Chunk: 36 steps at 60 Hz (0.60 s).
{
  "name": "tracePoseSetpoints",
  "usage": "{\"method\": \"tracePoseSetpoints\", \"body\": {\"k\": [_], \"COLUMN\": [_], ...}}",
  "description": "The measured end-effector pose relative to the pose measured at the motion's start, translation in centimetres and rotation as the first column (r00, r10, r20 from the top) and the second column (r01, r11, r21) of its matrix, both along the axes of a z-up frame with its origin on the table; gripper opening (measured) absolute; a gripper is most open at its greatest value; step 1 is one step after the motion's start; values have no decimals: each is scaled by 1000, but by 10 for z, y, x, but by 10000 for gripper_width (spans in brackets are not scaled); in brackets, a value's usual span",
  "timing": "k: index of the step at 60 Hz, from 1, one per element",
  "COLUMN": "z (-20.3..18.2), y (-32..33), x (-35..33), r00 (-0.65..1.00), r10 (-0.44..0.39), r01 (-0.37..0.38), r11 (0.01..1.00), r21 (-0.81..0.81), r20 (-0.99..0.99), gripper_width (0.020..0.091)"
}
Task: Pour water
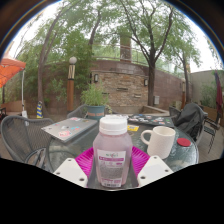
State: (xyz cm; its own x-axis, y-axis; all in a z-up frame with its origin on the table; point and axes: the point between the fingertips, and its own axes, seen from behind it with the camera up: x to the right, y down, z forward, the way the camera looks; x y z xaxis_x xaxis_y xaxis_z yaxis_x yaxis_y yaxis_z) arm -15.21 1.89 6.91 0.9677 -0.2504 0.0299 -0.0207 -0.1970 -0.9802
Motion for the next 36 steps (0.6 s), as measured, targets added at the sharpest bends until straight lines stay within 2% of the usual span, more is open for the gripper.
{"method": "tracePoseSetpoints", "body": {"k": [5, 11, 13, 16, 20, 25, 28, 32, 36], "z": [-1, 3, 22, 51, 90, 120, 128, 116, 104], "y": [1, 8, 13, 24, 40, 53, 57, 60, 61], "x": [-8, -16, -15, -7, 9, 25, 38, 54, 62], "r00": [998, 989, 983, 980, 936, 771, 622, 367, 89], "r10": [59, 131, 160, 163, 174, 183, 150, 132, 105], "r01": [-58, -136, -167, -169, -181, -170, -132, -93, -32], "r11": [998, 987, 983, 984, 983, 982, 988, 990, 994], "r21": [-31, -90, -79, -46, 6, 80, 86, 105, 103], "r20": [22, -62, -84, -116, -306, -611, -769, -921, -990], "gripper_width": [466, 420, 420, 419, 419, 417, 415, 415, 416]}}
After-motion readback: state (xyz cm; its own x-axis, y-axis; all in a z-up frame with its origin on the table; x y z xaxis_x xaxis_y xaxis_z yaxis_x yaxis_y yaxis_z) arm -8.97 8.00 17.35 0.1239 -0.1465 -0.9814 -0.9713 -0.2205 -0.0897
